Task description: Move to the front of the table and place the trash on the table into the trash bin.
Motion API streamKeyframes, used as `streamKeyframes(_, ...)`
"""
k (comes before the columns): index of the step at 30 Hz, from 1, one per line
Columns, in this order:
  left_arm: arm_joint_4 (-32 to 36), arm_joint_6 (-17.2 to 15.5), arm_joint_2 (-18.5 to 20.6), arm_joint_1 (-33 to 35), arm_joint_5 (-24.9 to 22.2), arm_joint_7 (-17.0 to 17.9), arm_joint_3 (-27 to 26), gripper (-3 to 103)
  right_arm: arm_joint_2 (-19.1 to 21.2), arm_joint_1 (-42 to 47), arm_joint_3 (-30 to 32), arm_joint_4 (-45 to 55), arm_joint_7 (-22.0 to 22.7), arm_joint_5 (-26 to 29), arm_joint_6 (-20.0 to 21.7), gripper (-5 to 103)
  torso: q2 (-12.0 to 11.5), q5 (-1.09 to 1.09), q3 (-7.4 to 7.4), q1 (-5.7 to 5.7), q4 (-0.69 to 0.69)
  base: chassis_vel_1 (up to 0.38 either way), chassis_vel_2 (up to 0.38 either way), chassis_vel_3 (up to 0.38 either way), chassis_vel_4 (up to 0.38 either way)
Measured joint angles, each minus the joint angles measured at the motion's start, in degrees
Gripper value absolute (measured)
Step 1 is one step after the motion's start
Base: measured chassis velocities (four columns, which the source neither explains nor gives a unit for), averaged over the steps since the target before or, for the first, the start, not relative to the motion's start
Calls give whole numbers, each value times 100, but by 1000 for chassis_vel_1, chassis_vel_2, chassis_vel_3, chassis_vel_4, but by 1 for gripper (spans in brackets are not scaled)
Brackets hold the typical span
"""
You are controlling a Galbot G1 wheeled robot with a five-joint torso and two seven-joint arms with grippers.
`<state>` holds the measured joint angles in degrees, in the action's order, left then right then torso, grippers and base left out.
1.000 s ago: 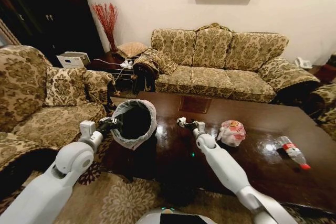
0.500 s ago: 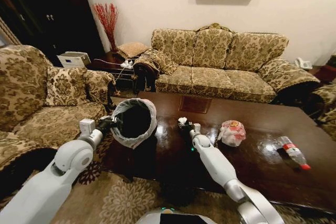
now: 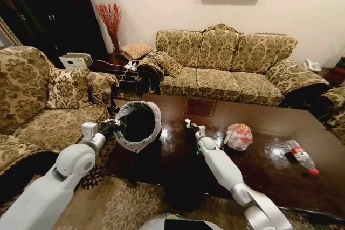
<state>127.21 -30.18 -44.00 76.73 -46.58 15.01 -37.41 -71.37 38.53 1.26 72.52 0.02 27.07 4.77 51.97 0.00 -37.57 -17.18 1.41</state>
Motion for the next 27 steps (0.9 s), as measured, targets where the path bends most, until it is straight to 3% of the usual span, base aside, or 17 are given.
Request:
streamKeyframes(5,-207,-10,198,-166,-44,-155,90,1,601,51,-160,1376,167,431,271,6,0,1,0,0,-1,0,0,0,0)
streamKeyframes(8,-497,-140,640,-376,-276,-652,215,1,1212,-199,-436,2677,8,1036,622,6,0,-2,0,0,-2,0,0,0,0)
streamKeyframes(9,-497,-140,640,-376,-276,-652,215,1,1212,-199,-436,2677,8,1036,622,6,0,-2,0,0,-2,0,0,0,0)
streamKeyframes(11,-633,-159,914,-407,-396,-745,240,1,1465,-525,-802,3218,-118,1633,859,6,0,-3,0,0,-5,0,0,0,0)
streamKeyframes(12,-633,-159,914,-407,-396,-745,240,1,1465,-525,-802,3218,-118,1633,859,6,0,-3,0,0,-5,0,0,0,0)
streamKeyframes(13,-669,-168,1075,-419,-471,-788,215,1,1530,-821,-1100,3468,-200,2054,964,6,0,1,0,0,0,0,0,0,0)
streamKeyframes(15,-680,-201,1396,-530,-683,-812,202,1,1494,-1454,-1577,3680,-283,2672,1120,6,0,-2,0,0,1,0,0,0,0)
streamKeyframes(19,-692,-246,1712,-811,-888,-811,349,1,1248,-2245,-2090,3720,-286,3117,1296,6,0,-2,0,0,1,0,0,0,0)
streamKeyframes(27,-620,-262,2032,-900,-1148,-790,253,1,787,-2978,-2711,3370,-283,3245,1499,6,0,-1,0,0,1,0,0,0,0)
